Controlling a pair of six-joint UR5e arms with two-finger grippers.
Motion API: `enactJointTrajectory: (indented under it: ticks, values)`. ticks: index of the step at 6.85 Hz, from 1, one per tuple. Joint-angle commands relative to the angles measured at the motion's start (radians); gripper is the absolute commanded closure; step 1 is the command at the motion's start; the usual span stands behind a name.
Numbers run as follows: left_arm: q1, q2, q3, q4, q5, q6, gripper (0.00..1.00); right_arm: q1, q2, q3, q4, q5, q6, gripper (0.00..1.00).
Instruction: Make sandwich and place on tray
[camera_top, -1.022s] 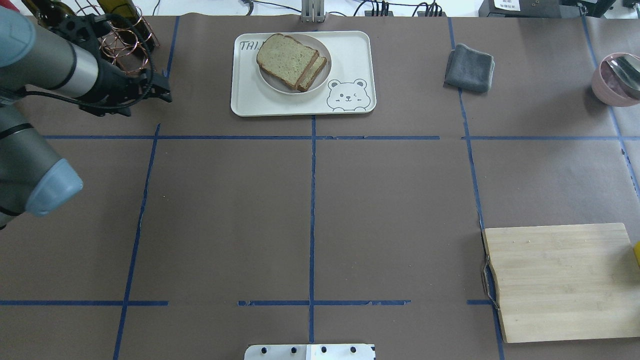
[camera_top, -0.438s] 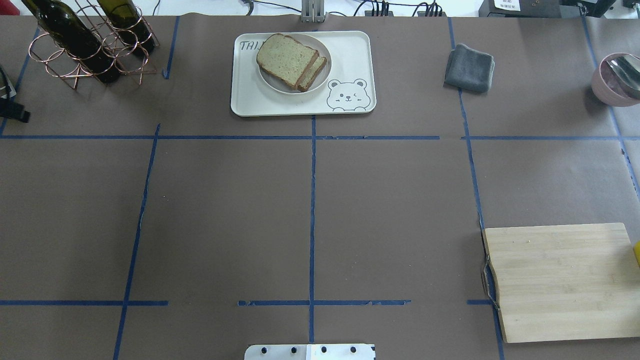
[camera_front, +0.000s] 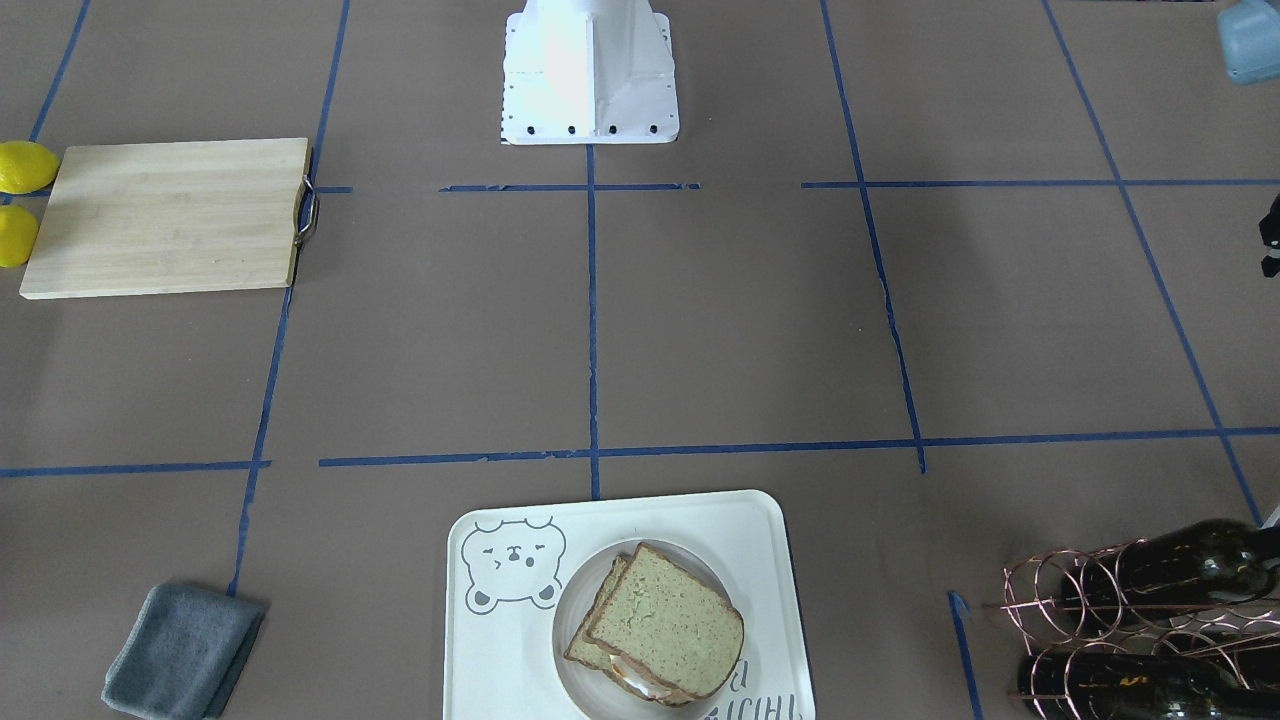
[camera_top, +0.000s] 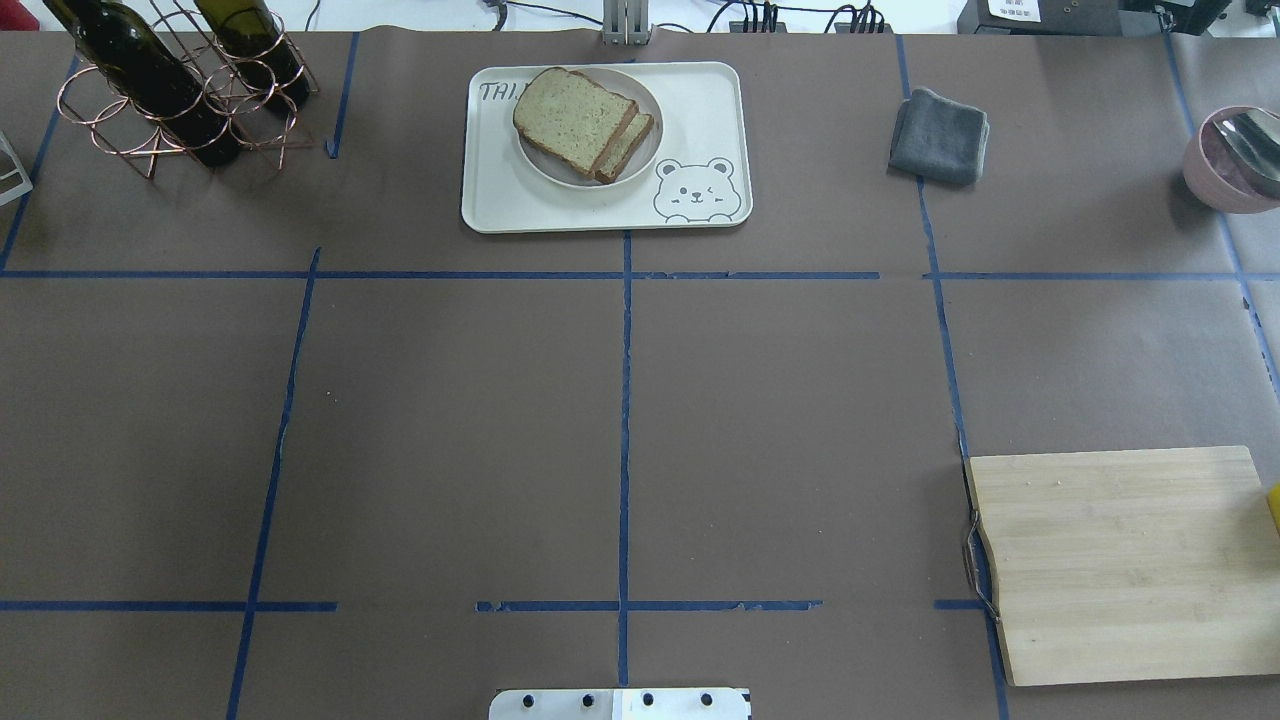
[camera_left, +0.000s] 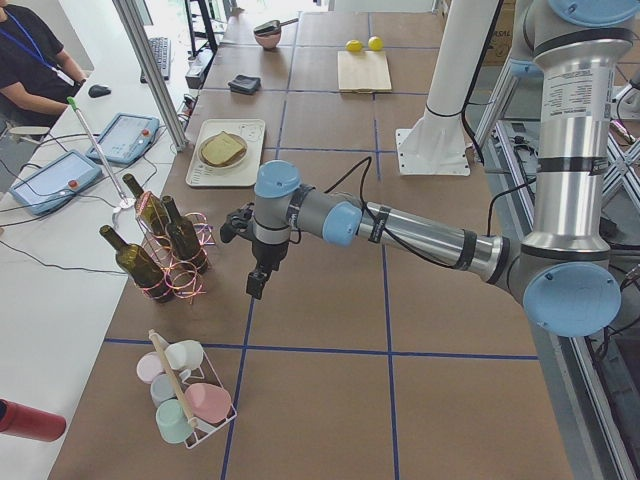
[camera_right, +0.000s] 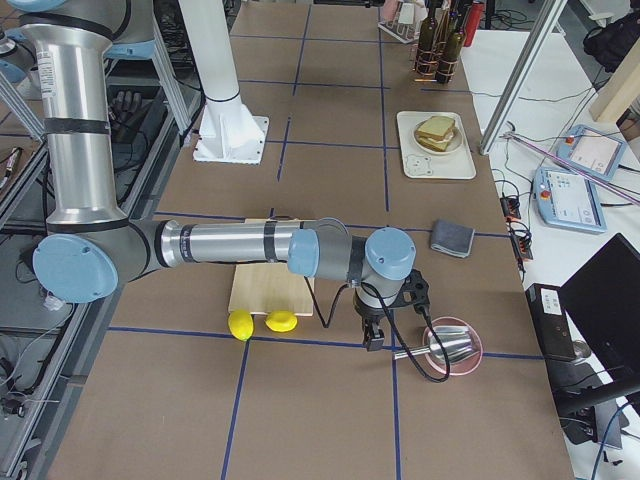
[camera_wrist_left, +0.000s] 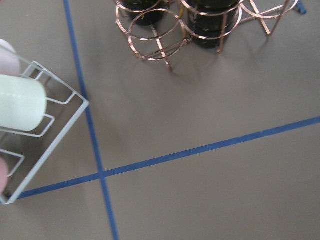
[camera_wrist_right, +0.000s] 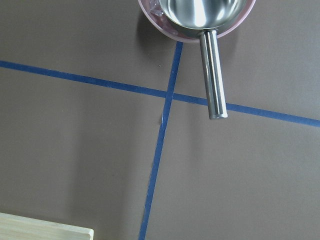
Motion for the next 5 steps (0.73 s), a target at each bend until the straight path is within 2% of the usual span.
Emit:
enactJointTrajectory:
  ticks: [1,2,4,5]
  values:
    - [-0.130,0.036,0.071,0.011,-0.125,0.097,0.00,0.006,-0.013,-0.010,-0.002,0.011,-0.001,0.00]
    - [-0.129,0.020,0.116,0.008,-0.167,0.076,0.00,0.010,-0.034,-0.011,-0.002,0.033,-0.002,0.00]
    - [-0.126,0.012,0.194,-0.023,-0.163,0.070,0.00,0.029,-0.085,-0.013,-0.002,0.115,-0.001,0.00]
    - [-0.124,0.010,0.213,-0.015,-0.165,0.068,0.00,0.029,-0.088,-0.013,0.000,0.120,-0.001,0.00]
